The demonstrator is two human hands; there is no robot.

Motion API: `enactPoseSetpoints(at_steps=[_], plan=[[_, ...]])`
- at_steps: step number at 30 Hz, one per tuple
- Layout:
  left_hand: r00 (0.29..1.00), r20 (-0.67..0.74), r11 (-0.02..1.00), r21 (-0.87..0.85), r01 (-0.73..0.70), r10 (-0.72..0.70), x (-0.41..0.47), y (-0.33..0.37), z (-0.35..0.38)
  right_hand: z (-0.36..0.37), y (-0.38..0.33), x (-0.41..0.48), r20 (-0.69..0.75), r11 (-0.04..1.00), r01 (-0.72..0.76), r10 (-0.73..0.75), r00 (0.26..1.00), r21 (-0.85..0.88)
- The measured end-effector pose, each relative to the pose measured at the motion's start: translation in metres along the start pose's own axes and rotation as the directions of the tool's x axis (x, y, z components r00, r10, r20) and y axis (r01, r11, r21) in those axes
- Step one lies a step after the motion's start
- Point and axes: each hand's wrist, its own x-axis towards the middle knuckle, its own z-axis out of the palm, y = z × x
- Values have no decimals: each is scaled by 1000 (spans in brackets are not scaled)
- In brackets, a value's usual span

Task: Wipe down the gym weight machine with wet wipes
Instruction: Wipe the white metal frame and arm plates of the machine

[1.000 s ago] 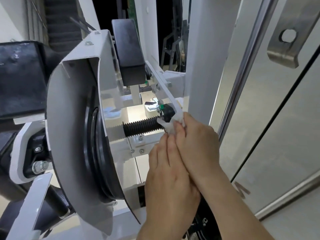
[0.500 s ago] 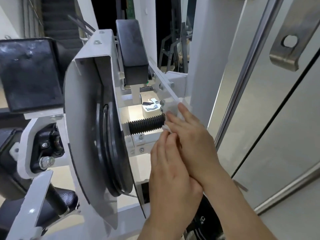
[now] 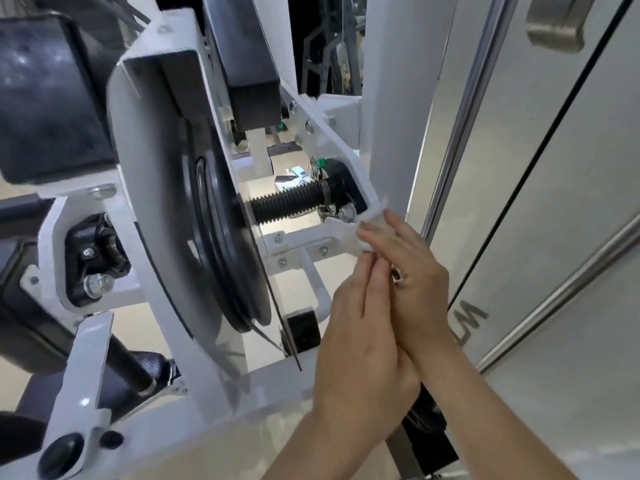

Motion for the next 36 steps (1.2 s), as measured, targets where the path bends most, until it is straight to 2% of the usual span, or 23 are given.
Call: enactPoseSetpoints(at_steps=[1, 2, 4, 7, 9, 11, 13, 14, 15, 19, 21, 23, 27, 29, 31, 33, 36], plan=[[999, 43, 999, 43, 1, -3, -10, -4, 0, 0, 1, -16, 37, 989, -124, 121, 992, 86], [996, 91, 994, 110, 5, -15, -21, -10, 0, 2, 2, -32, 137, 947, -275, 254, 957, 168], [973, 220, 962, 272, 9, -72, -44, -29, 4, 14, 9, -63, 391, 829, -528, 430, 813, 186], [934, 336, 911, 412, -26, -125, -77, -60, 9, 30, 23, -108, 507, 834, -552, 465, 726, 26], [904, 412, 895, 436, -91, -109, -97, -74, 6, 29, 22, -127, 524, 867, -497, 419, 741, 10], [894, 447, 893, 418, -166, -42, -115, -83, 0, 27, 22, -144, 521, 931, -360, 337, 784, -60], [898, 438, 893, 415, -174, -28, -125, -92, -7, 33, 23, -154, 538, 963, -76, 210, 817, -260], [906, 422, 884, 434, -171, -32, -129, -97, -11, 40, 20, -155, 562, 923, 68, 172, 809, -380], [914, 405, 875, 455, -166, -38, -133, -103, -17, 47, 12, -154, 592, 881, 139, 180, 786, -452], [941, 331, 849, 516, -115, -74, -146, -120, -49, 75, -29, -169, 615, 851, 187, 187, 766, -491], [950, 308, 838, 529, -131, -46, -152, -126, -61, 77, -36, -177, 652, 856, 239, 142, 745, -459], [944, 329, 834, 524, -172, -12, -153, -128, -65, 71, -27, -173, 668, 811, 299, 145, 730, -503], [915, 401, 783, 556, -279, 41, -137, -126, -58, 61, -10, -160, 563, 728, 207, 285, 776, -654], [914, 406, 767, 588, -256, -7, -135, -130, -58, 69, -25, -171, 547, 745, 223, 220, 808, -629], [916, 398, 757, 616, -220, -58, -139, -140, -68, 87, -48, -189, 586, 780, 266, 155, 795, -567], [916, 401, 747, 617, -248, -27, -145, -151, -82, 99, -63, -199, 627, 802, 291, 130, 769, -522], [900, 434, 764, 567, -307, 39, -148, -158, -90, 93, -52, -195, 624, 765, 322, 131, 770, -558]])
